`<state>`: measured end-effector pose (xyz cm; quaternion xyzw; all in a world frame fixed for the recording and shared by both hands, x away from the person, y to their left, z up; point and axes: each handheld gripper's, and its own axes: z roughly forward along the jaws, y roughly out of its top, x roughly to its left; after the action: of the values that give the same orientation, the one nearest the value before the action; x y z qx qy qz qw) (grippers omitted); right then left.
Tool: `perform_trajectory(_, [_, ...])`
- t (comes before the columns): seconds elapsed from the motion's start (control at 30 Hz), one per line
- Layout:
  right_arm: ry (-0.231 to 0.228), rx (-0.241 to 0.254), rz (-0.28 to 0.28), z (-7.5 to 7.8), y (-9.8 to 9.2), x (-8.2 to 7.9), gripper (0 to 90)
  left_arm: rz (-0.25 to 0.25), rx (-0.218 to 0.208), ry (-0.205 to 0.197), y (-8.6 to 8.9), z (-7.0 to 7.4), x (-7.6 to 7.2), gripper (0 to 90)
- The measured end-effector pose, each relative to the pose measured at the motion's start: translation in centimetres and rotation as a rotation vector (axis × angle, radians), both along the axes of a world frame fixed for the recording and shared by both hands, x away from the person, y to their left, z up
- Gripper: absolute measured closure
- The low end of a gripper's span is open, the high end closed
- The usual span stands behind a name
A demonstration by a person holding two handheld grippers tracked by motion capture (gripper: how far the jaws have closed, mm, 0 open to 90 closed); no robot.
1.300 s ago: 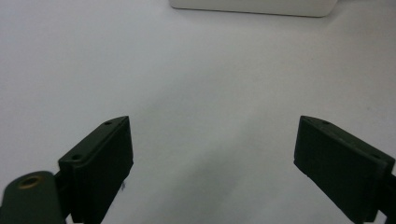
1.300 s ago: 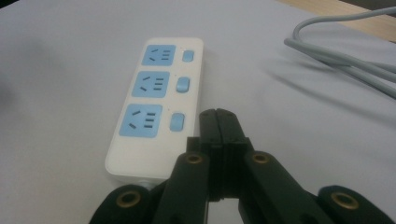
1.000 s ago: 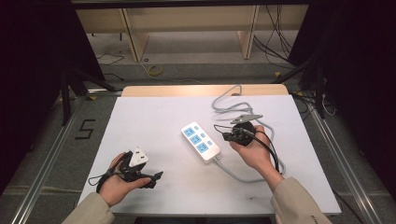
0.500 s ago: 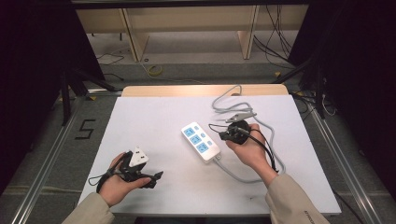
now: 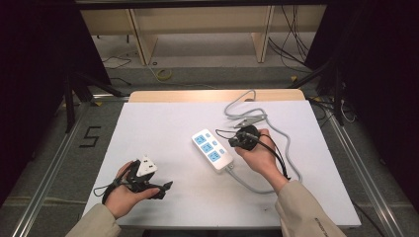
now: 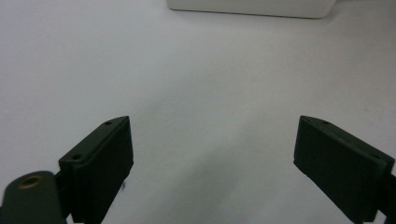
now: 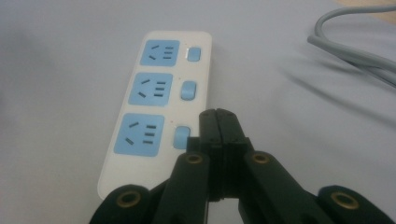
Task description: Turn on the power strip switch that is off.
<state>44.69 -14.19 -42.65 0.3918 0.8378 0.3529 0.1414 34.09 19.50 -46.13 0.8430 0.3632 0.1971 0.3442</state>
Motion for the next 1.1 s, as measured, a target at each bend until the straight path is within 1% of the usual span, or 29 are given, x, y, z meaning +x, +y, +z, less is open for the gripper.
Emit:
perform_trajectory(0.17, [0.006,-0.011,0.005,-0.2,0.4,0.4,90.0,0.0,-0.001,-0.001,0.0,0.0,0.0,11.6])
perform_trajectory(0.53, [0.015,-0.025,0.017,0.0,1.5,1.1,90.0,-0.001,-0.001,-0.001,0.0,0.0,0.0,11.6])
perform_trajectory(1.1, [0.037,-0.04,0.015,-0.5,2.2,2.2,90.0,-0.002,-0.006,0.0,-0.1,-0.1,0.0,11.6])
